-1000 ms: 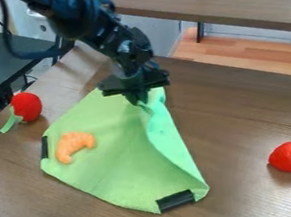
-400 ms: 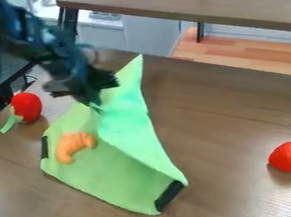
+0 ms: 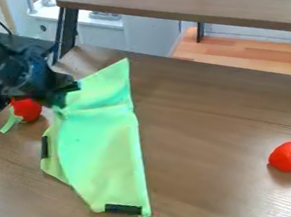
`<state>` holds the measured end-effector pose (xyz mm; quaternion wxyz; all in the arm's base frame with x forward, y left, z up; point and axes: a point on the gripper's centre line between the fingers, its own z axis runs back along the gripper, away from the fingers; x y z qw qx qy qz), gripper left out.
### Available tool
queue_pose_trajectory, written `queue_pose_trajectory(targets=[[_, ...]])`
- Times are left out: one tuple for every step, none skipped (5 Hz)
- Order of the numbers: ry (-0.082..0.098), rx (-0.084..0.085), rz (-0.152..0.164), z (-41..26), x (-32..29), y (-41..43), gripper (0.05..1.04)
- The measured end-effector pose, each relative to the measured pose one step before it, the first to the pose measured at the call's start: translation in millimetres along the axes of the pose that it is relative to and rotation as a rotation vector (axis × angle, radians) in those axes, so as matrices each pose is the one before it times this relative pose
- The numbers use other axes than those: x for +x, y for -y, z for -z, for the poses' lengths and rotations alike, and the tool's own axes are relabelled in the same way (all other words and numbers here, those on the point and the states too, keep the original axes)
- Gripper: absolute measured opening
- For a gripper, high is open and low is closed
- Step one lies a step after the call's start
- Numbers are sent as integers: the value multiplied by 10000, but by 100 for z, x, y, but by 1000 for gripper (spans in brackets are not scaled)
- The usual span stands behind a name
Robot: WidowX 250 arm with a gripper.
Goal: Folds the cloth from right to left
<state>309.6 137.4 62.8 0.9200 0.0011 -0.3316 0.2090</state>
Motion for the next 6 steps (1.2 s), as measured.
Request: queue_pose_trajectory(targets=[[-176, 324, 67, -281, -731, -2256, 73], [-484, 789, 734, -563, -551, -1532, 153], [-216, 710, 1810, -111, 26, -959, 361], [-260, 363, 1907, -622, 1759, -898, 663], [-988, -530, 1534, -1441, 1239, -711, 955], [-827, -856, 1327, -1974, 1159, 725, 1001]])
